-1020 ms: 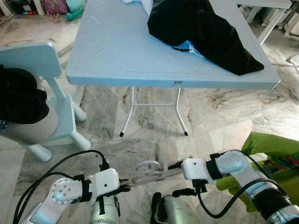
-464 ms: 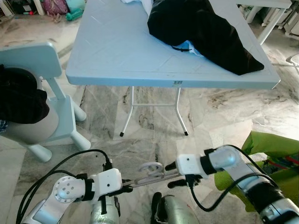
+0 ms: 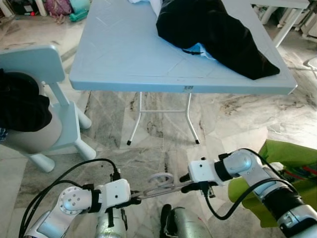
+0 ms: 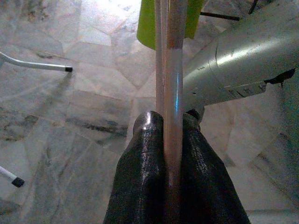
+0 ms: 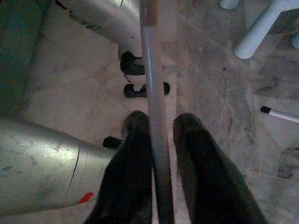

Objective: Hang hanger

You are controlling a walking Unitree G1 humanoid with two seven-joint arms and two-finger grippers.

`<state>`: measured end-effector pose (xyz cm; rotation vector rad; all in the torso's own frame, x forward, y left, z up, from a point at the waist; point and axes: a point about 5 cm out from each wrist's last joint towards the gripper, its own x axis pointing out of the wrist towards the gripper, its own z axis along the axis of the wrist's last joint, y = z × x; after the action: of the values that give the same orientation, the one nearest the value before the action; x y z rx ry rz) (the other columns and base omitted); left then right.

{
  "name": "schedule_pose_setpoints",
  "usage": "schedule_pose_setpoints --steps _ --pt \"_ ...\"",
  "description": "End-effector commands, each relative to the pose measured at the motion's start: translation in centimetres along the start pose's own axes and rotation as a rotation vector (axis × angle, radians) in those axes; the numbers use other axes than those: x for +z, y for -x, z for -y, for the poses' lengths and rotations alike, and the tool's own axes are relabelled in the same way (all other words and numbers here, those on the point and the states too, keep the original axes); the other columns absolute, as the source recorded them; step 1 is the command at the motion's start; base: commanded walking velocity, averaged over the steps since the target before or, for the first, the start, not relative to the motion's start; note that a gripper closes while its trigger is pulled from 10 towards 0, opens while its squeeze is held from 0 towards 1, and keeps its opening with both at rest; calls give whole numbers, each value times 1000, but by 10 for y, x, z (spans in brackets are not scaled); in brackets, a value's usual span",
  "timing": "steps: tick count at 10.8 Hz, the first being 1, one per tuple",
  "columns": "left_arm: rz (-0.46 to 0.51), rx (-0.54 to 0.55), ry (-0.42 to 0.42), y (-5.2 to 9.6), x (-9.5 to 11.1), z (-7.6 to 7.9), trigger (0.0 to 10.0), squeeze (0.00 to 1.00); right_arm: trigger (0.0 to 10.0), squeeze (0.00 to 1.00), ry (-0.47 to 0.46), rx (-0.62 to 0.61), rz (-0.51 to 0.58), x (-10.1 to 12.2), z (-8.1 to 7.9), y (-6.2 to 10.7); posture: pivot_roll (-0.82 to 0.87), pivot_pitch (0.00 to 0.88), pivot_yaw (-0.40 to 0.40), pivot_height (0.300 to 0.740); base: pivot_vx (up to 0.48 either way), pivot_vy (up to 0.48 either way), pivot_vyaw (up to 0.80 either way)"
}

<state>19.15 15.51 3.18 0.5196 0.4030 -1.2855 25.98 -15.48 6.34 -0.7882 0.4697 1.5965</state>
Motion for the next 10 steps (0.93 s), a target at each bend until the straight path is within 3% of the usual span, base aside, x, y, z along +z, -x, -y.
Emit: schedule_pose_setpoints --steps 1,6,7,8,10 --pt "-9 -15 -9 -2 -2 4 10000 0 0 0 2 26 -28 -3 0 3 37 184 -44 740 0 0 0" --pt "-20 -3 -9 -2 -5 2 10000 0 0 0 -26 38 -35 -6 -1 4 41 175 -42 740 0 0 0" --pt "-17 19 -2 -1 -5 1 10000 945 0 0 -25 25 -52 -9 -1 5 41 175 -42 740 0 0 0" --pt "-7 67 -7 -1 -3 -4 10000 1000 0 0 -26 -12 -75 -13 1 5 47 172 -44 740 0 0 0" --pt "-13 292 -66 3 6 -33 10000 1000 0 0 -24 -197 -188 -34 6 9 50 175 -46 740 0 0 0"
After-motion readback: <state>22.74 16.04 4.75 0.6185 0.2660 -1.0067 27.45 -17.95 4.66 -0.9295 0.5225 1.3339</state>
